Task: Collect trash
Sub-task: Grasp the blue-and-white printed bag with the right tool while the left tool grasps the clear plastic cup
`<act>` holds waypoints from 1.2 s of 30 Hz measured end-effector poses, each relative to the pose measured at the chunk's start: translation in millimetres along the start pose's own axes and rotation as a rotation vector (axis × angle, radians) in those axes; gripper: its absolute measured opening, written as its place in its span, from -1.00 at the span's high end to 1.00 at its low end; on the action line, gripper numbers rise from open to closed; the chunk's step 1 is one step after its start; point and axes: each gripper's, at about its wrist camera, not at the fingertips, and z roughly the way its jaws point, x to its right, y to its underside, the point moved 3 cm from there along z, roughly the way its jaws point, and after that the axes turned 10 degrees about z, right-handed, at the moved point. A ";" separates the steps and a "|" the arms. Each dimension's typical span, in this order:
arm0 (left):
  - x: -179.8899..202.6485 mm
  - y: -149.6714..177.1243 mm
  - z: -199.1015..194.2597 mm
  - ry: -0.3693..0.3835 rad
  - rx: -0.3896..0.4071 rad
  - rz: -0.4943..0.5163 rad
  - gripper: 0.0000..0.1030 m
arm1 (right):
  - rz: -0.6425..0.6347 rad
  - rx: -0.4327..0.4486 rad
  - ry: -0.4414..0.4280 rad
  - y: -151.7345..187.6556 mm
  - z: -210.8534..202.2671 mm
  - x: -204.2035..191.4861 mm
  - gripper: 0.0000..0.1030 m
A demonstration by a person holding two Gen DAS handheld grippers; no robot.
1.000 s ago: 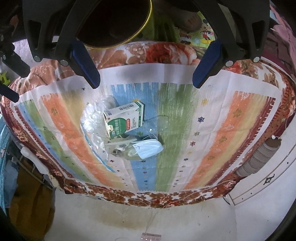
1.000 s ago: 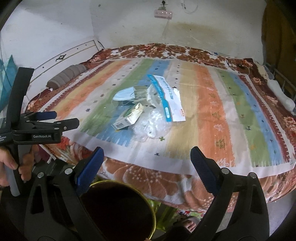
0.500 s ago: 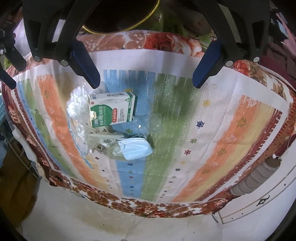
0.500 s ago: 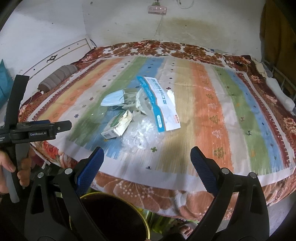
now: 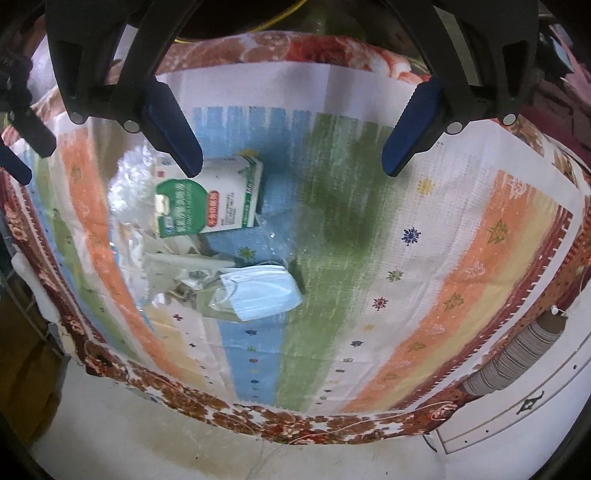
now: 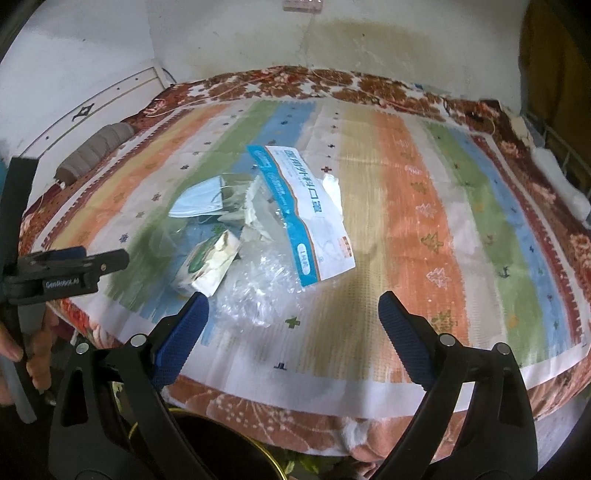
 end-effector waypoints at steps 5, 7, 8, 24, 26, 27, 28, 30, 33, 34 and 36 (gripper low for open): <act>-1.4 -6.9 13.5 -0.015 -0.010 0.010 -0.79 | 0.004 -0.014 0.019 -7.8 20.2 2.7 -0.67; -3.5 -10.6 17.0 -0.010 -0.007 0.007 -0.77 | 0.004 -0.019 0.027 -10.3 27.3 3.6 -0.63; -5.2 -13.1 19.3 -0.003 -0.007 -0.002 -0.76 | 0.002 -0.022 0.031 -12.0 31.6 3.3 -0.62; -11.4 -44.2 50.4 0.020 -0.032 -0.014 -0.37 | -0.032 -0.042 0.085 -33.7 73.5 -1.1 -0.41; -11.2 -47.5 57.1 0.018 -0.047 -0.014 -0.28 | -0.036 -0.047 0.088 -35.8 77.5 -2.3 -0.38; -10.8 -48.5 59.8 0.021 -0.051 -0.012 -0.26 | -0.039 -0.050 0.090 -37.0 80.1 -3.2 -0.36; -9.3 -50.2 63.3 0.023 -0.055 -0.008 -0.23 | -0.043 -0.054 0.092 -37.9 82.6 -4.1 -0.33; -7.2 -53.1 68.7 0.016 -0.058 0.004 -0.17 | -0.049 -0.059 0.094 -40.0 86.9 -6.0 -0.27; -4.4 -56.9 75.6 -0.002 -0.062 0.019 -0.07 | -0.061 -0.067 0.089 -44.1 94.6 -9.6 -0.07; -4.0 -58.1 77.7 -0.007 -0.062 0.020 -0.05 | -0.062 -0.068 0.089 -45.6 97.0 -10.4 -0.02; -3.5 -59.9 82.4 -0.007 -0.066 0.020 -0.04 | -0.058 -0.067 0.098 -48.5 101.3 -10.8 0.13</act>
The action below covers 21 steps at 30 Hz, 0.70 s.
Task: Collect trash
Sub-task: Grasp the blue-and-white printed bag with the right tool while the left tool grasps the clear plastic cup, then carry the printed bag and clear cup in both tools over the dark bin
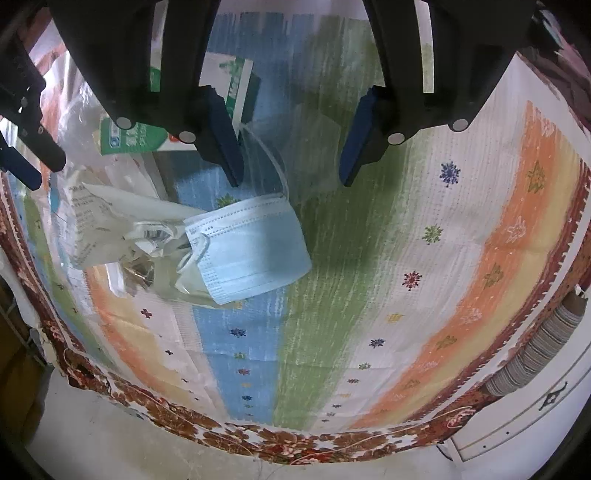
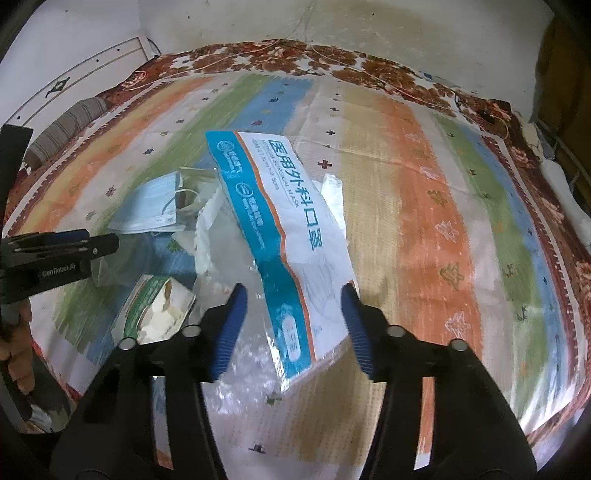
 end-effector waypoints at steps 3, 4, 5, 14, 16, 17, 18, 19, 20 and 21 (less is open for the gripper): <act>-0.2 -1.3 6.3 0.007 -0.011 -0.003 0.14 | 0.004 -0.005 -0.010 -3.7 6.0 -2.1 0.23; -0.2 -1.0 8.3 0.010 -0.016 -0.004 0.27 | -0.001 -0.003 -0.008 -4.6 7.3 -2.4 0.29; 0.3 -0.7 10.3 0.012 -0.019 -0.002 0.43 | -0.005 -0.002 -0.005 -5.1 8.5 -2.8 0.32; -0.5 -1.6 4.0 0.001 0.008 -0.011 0.88 | 0.002 0.001 0.015 -9.0 12.0 8.2 0.87; -1.1 -2.2 1.3 0.010 0.011 -0.013 0.89 | 0.011 0.007 0.018 -10.7 9.7 12.4 0.94; -2.2 -2.9 -1.6 0.021 0.014 -0.019 0.90 | 0.017 0.013 0.017 -11.9 7.4 15.1 0.94; -2.8 -3.4 -2.9 0.027 0.015 -0.024 0.90 | 0.024 0.019 0.015 -12.9 4.8 17.5 0.95; -3.9 -3.6 -4.9 0.033 0.016 -0.030 0.90 | 0.032 0.025 0.013 -13.6 2.0 19.9 0.96; -4.8 -3.8 -7.4 0.041 0.017 -0.039 0.90 | 0.045 0.032 0.010 -15.0 -1.5 23.2 0.96; -5.5 -3.8 -9.4 0.047 0.018 -0.046 0.90 | 0.061 0.036 0.003 -16.0 -5.0 26.4 0.96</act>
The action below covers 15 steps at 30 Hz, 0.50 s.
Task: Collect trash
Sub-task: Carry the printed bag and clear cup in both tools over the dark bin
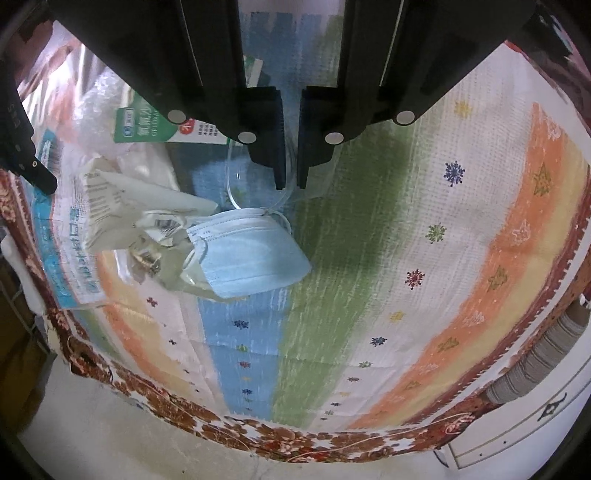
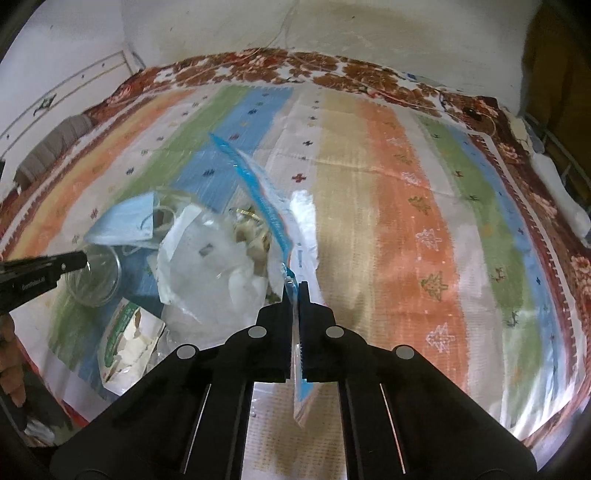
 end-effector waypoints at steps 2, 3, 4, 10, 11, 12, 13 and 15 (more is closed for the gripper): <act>0.7 0.9 -2.6 0.017 -0.008 -0.009 0.90 | 0.029 0.001 -0.022 -1.6 -4.9 4.9 0.96; 1.2 1.7 -3.3 0.024 -0.013 -0.012 0.90 | 0.039 -0.001 -0.034 -1.9 -7.3 6.3 0.97; 1.8 2.2 -5.2 0.035 -0.014 -0.016 0.90 | 0.042 0.000 -0.042 -2.1 -9.7 7.0 0.97; 1.7 6.9 -22.6 0.102 -0.005 -0.045 0.90 | 0.051 0.018 -0.065 -2.0 -27.7 7.2 0.97; 1.5 8.9 -26.8 0.112 -0.002 -0.051 0.90 | 0.054 0.020 -0.074 -1.2 -32.4 6.3 0.97; 1.5 10.6 -30.9 0.118 0.002 -0.052 0.90 | 0.056 0.024 -0.080 -0.3 -37.0 5.5 0.97; 1.5 11.5 -33.0 0.118 0.004 -0.052 0.90 | 0.056 0.028 -0.086 0.7 -42.2 4.5 0.97; 0.3 14.1 -39.2 0.123 0.012 -0.057 0.90 | 0.062 0.034 -0.099 3.1 -51.3 3.8 0.97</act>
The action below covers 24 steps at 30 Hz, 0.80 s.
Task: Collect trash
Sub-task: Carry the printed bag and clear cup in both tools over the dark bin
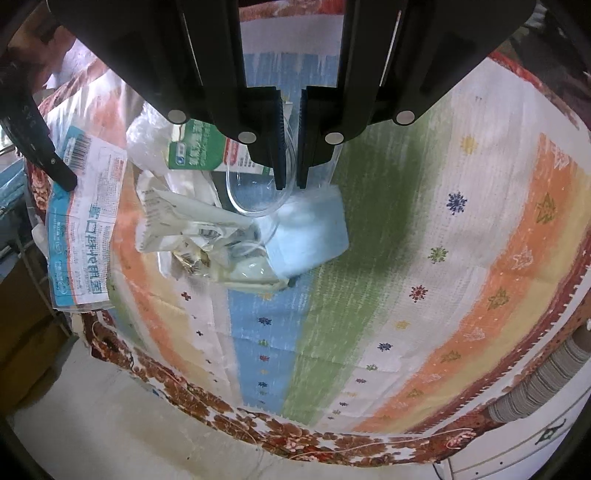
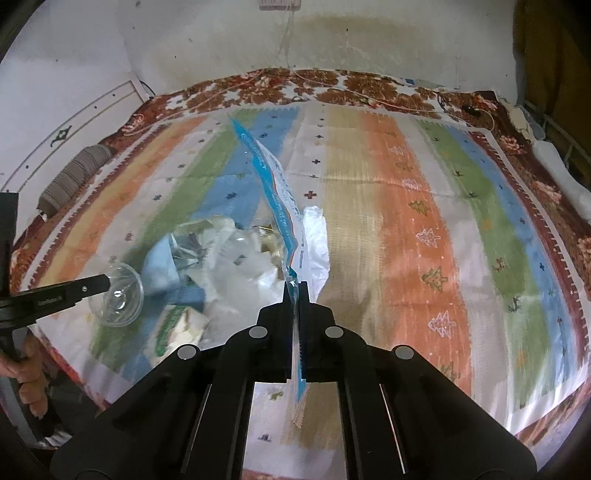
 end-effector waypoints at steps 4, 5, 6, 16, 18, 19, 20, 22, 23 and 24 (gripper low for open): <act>-4.5 3.7 -11.0 0.019 0.012 -0.030 0.90 | 0.019 0.012 -0.029 3.8 -19.7 -1.4 0.97; -5.0 4.9 -14.5 0.023 0.015 -0.035 0.90 | 0.022 0.018 -0.033 5.0 -25.2 -1.3 0.97; -5.3 6.2 -18.0 0.028 0.019 -0.039 0.90 | 0.025 0.022 -0.037 6.0 -29.7 -1.1 0.97; -4.1 23.7 -60.7 0.087 0.077 -0.066 0.90 | 0.045 0.053 -0.089 28.0 -76.3 0.7 0.97; 0.1 27.4 -70.3 0.099 0.093 -0.060 0.90 | 0.039 0.064 -0.097 32.8 -86.0 -0.9 0.97; 3.0 29.6 -75.6 0.096 0.104 -0.049 0.90 | 0.029 0.074 -0.094 36.4 -91.6 -1.9 0.97; 5.1 32.3 -79.7 0.090 0.111 -0.041 0.90 | 0.023 0.079 -0.091 39.1 -95.6 -2.0 0.97; 9.5 38.2 -86.4 0.086 0.121 -0.026 0.90 | 0.009 0.084 -0.088 48.3 -103.0 -2.5 0.97; 11.9 42.1 -90.1 0.090 0.125 -0.023 0.90 | 0.008 0.084 -0.090 52.7 -106.0 -2.6 0.97; 14.0 45.3 -93.0 0.093 0.129 -0.023 0.90 | 0.008 0.083 -0.093 55.8 -108.4 -2.6 0.97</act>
